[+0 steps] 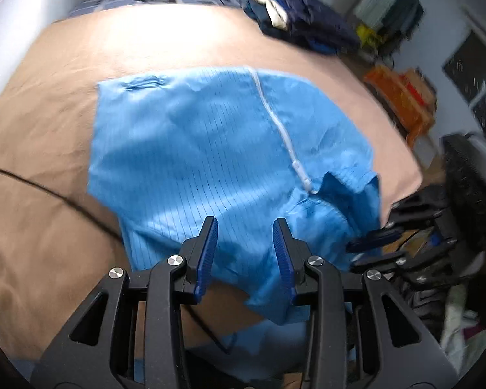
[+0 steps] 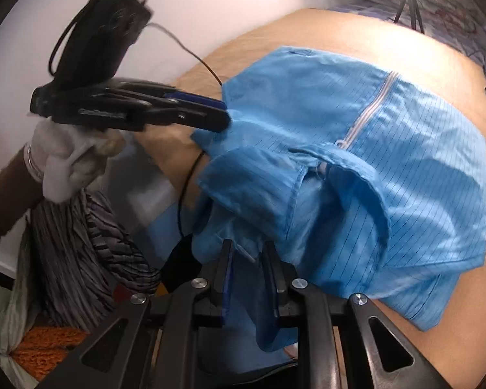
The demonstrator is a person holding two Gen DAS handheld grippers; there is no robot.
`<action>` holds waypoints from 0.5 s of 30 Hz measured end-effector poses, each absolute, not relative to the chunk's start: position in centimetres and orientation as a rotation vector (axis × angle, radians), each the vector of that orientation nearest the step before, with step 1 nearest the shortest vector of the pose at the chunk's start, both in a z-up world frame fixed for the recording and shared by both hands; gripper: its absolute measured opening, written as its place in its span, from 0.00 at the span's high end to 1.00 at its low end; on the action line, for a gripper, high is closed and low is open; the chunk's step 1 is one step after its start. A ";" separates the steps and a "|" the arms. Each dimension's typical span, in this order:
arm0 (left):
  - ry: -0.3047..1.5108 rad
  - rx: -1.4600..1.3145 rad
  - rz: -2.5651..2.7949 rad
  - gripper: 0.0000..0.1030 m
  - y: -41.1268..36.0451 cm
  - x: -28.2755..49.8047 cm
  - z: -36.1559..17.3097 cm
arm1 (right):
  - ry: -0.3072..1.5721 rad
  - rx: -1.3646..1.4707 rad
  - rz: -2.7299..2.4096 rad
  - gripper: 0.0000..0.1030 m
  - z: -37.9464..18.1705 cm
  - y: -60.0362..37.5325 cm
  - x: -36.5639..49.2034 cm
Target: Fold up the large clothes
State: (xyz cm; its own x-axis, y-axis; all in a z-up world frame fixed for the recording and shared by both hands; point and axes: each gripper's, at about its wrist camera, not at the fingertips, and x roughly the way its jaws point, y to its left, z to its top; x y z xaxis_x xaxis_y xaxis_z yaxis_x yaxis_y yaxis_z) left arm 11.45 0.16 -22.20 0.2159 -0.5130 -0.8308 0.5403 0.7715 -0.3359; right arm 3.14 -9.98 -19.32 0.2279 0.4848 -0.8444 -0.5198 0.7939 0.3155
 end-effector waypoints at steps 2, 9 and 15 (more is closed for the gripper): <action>1.179 0.064 -0.735 0.66 -0.5 11.9 -23.7 | 1.127 -0.040 0.659 0.84 -19.2 -9.8 3.6; 1.190 0.071 -0.748 0.66 -0.2 11.5 -25.0 | 1.029 -0.004 0.628 0.84 -16.5 -10.6 5.6; 1.192 0.042 -0.751 0.66 1.1 11.8 -25.3 | 1.114 -0.181 0.575 0.93 -18.9 -11.0 4.2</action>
State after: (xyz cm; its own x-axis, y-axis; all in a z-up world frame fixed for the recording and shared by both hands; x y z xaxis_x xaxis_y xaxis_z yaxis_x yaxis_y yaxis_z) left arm 11.82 1.11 -25.33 0.1614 -0.5047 -0.8481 0.5468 0.7611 -0.3489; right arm 4.19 -11.04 -18.90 0.3142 0.3450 -0.8845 -0.5209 0.8415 0.1433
